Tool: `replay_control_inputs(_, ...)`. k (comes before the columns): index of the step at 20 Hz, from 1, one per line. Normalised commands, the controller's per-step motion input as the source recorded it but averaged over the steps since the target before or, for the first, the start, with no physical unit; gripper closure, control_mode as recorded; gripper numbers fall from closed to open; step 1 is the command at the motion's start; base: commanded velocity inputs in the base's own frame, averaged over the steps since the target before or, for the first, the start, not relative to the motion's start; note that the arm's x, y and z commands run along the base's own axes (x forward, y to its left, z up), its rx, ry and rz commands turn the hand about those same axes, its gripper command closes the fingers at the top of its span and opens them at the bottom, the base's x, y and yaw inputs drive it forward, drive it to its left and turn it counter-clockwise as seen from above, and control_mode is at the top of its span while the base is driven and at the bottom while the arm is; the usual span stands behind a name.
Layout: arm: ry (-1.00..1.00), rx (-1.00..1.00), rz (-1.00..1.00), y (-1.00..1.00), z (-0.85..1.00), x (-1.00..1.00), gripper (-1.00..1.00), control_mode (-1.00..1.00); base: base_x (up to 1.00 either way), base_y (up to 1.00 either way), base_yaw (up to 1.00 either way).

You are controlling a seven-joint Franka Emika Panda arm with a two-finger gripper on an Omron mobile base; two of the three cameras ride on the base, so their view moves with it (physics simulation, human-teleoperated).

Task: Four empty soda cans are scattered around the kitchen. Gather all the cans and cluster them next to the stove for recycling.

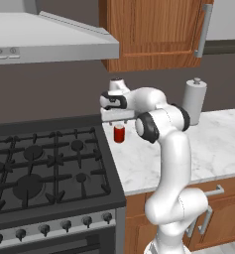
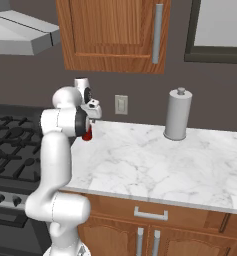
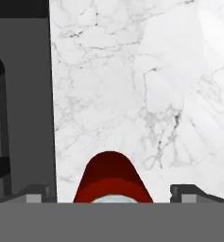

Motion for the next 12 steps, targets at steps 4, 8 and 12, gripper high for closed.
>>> replay_control_inputs(4, -0.1, 0.05, -0.01, 0.07, 0.25, -0.34, -1.0, -1.0, 0.0, 0.0, 0.0)
replay_control_inputs(8, -0.06, 0.02, -0.04, 0.06, 0.33, -0.39, -1.0, -1.0, 0.0, 0.0, 0.0)
replay_control_inputs(12, -0.11, 0.0, -0.04, 0.04, 0.17, -0.62, -1.0, -1.0, 0.0, 0.0, 0.0)
